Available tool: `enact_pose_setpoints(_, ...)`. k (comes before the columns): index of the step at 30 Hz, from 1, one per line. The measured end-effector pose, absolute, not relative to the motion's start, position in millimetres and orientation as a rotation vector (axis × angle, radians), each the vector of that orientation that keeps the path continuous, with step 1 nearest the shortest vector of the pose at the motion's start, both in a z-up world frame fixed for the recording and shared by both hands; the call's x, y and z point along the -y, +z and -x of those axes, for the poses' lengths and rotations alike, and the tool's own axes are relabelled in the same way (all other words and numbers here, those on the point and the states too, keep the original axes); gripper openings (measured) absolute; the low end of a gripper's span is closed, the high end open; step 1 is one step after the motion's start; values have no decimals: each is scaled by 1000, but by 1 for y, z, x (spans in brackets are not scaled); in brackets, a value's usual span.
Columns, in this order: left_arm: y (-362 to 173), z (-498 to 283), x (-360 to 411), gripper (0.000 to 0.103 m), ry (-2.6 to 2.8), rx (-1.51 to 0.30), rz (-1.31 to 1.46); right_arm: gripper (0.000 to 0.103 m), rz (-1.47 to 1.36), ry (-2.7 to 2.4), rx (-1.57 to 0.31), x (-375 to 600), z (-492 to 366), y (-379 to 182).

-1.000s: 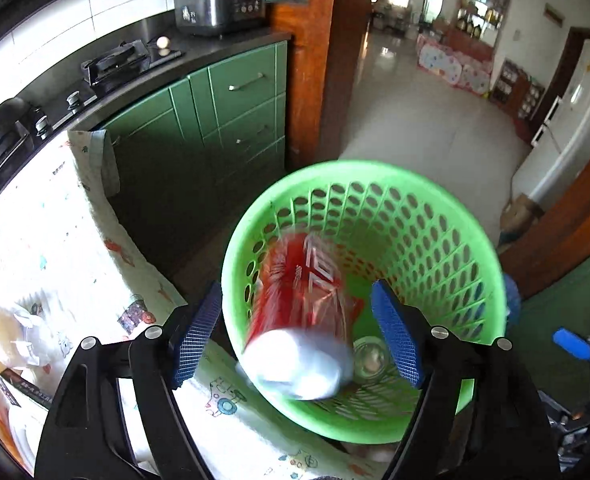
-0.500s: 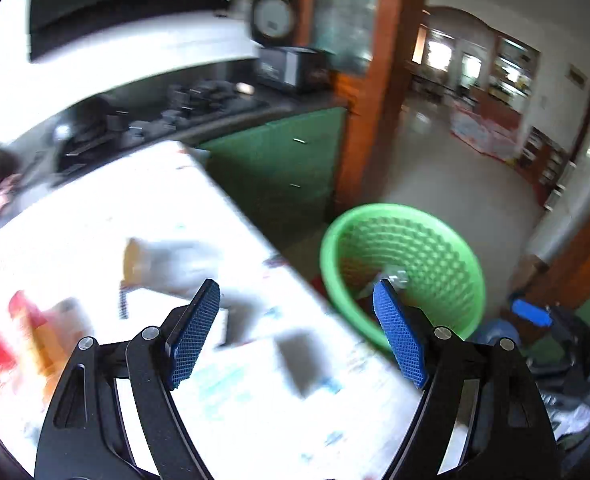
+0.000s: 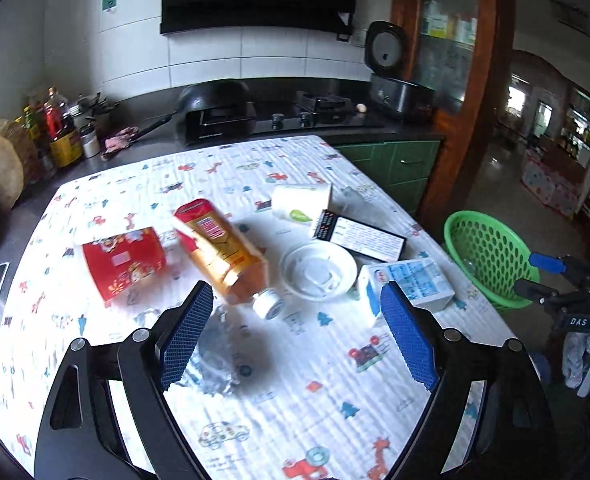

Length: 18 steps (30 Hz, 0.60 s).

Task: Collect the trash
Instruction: 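Return both tools to the table toward the crumpled foil and milk carton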

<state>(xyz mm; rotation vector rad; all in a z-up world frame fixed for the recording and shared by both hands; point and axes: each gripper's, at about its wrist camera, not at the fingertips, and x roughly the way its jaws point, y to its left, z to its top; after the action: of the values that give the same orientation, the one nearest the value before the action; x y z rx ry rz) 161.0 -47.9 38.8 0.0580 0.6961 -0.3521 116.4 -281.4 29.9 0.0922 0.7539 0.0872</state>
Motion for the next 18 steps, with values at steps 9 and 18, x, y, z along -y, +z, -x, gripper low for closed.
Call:
enact_pose_setpoints(9,17,-155,-30,86,-224,-744,7,91,22,268,-833,242,-168,16)
enact_pose_setpoints(18,-6,-164,-58,87,-179,-801,72,91,106,409,-897,220,-216,-8)
